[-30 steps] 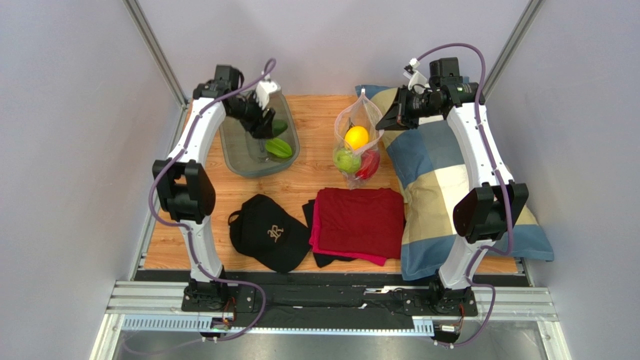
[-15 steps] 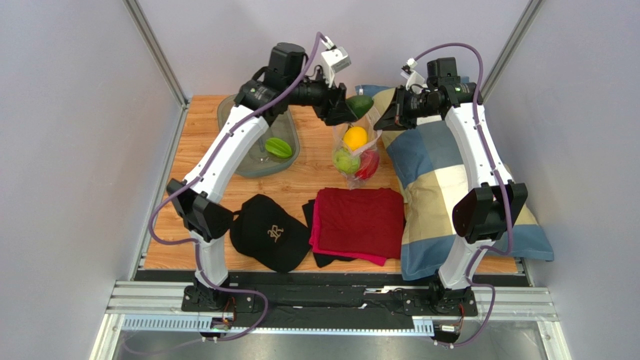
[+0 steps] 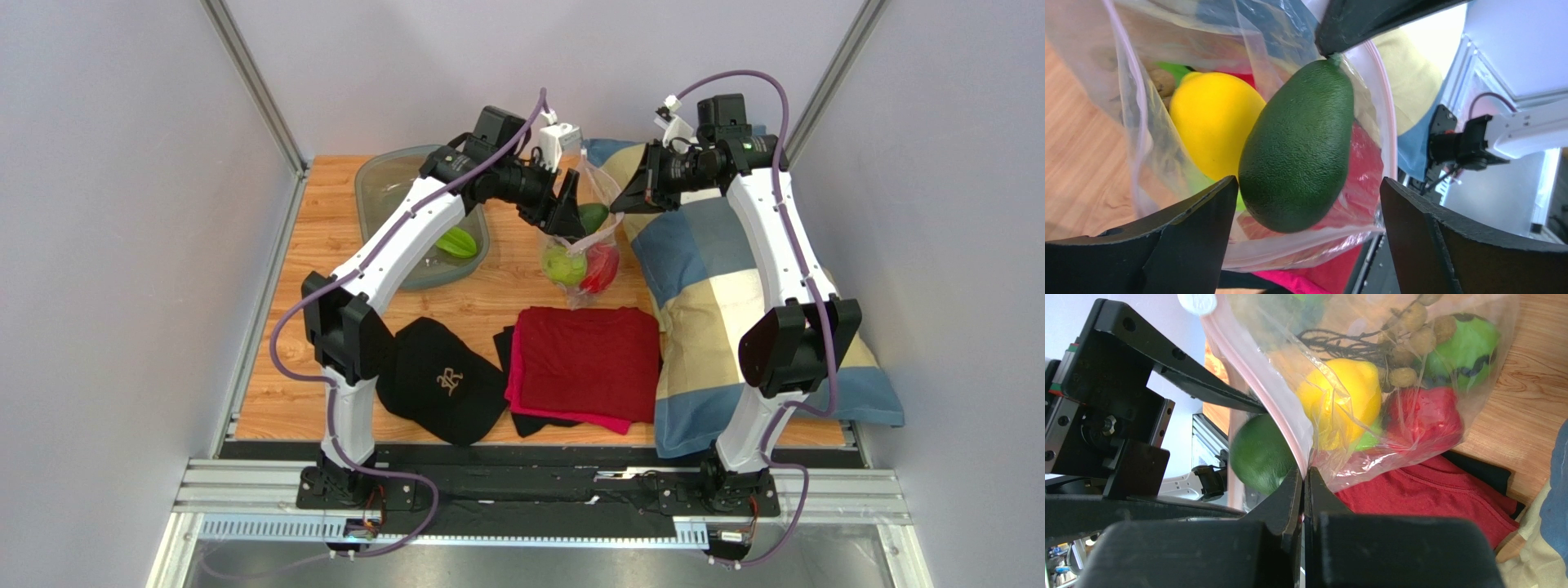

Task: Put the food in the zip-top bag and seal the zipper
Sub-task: Place the fake fruit in the zipper food storage bag, then pick up the fake fruit from the bin, then place the fake fruit in the zipper food storage bag, then zip the zipper food storage bag at the center of the board.

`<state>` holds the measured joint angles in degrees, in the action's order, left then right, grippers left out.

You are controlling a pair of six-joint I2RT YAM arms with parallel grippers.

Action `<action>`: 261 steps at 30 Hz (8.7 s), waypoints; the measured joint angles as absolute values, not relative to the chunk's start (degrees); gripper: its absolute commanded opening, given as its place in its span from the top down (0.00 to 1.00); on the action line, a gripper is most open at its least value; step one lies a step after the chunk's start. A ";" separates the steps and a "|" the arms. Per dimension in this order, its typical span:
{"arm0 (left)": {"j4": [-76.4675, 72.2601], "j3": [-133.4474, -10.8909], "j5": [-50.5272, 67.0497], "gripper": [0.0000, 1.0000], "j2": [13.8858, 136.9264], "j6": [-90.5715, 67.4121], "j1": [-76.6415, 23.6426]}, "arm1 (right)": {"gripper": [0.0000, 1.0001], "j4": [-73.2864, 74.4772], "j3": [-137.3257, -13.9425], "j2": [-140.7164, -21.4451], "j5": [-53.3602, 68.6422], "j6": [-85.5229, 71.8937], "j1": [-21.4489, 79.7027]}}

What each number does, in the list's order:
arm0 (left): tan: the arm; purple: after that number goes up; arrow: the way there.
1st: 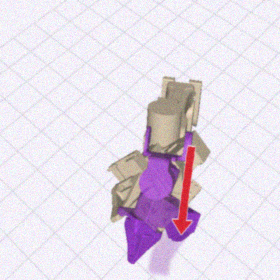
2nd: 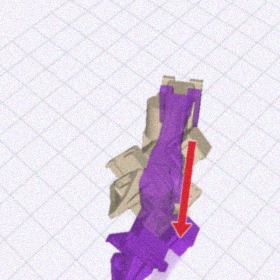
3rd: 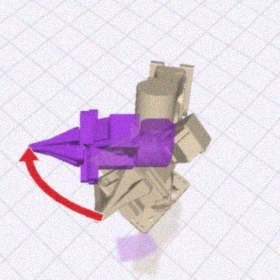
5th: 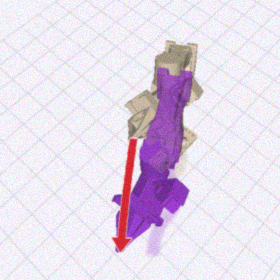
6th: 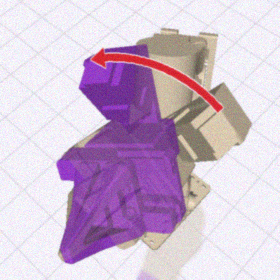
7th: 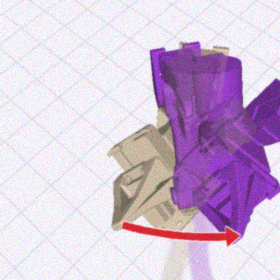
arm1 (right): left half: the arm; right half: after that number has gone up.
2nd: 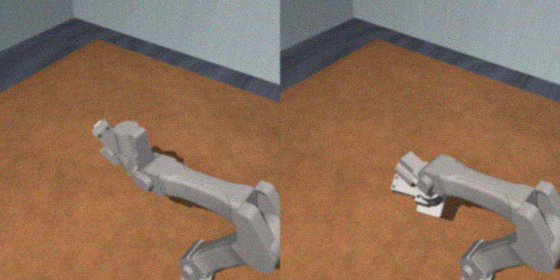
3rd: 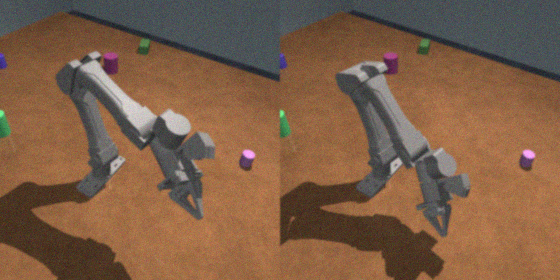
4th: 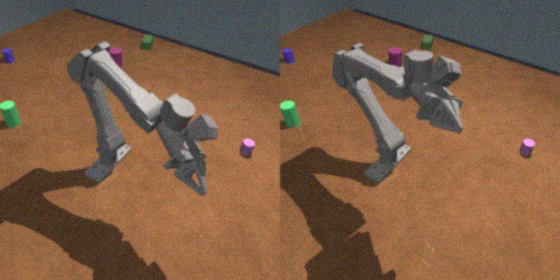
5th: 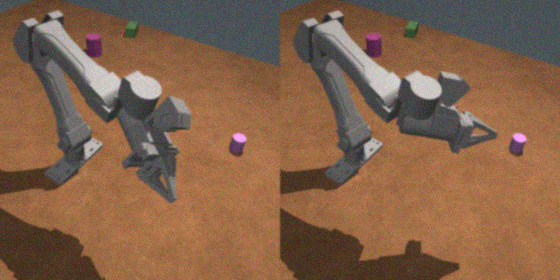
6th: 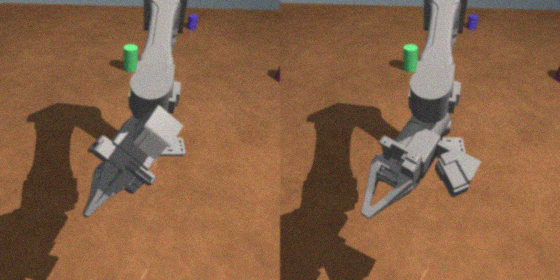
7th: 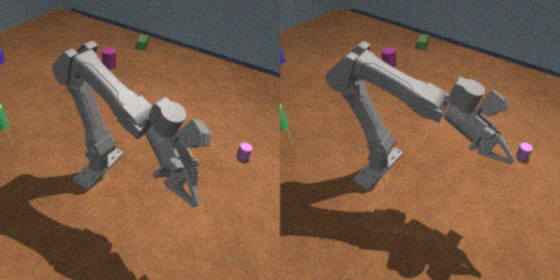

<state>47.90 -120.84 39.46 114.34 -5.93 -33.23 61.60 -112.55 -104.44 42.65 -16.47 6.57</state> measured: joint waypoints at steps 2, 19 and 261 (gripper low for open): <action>48.40 -120.77 40.40 0.01 114.08 -5.85 -32.86 | 1.00 61.60 -112.55 -104.44 42.74 -16.45 6.57; 34.50 -107.87 15.53 0.02 101.19 -13.39 -15.94 | 1.00 61.67 -113.27 -104.44 44.93 -15.75 6.57; 35.07 -106.50 47.37 0.86 102.59 29.54 -29.87 | 1.00 36.42 -95.02 -88.05 49.84 24.14 20.23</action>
<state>35.07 -106.50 47.37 102.59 29.54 -29.87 36.42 -95.02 -88.05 49.84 24.14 20.23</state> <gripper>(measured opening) 0.341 0.007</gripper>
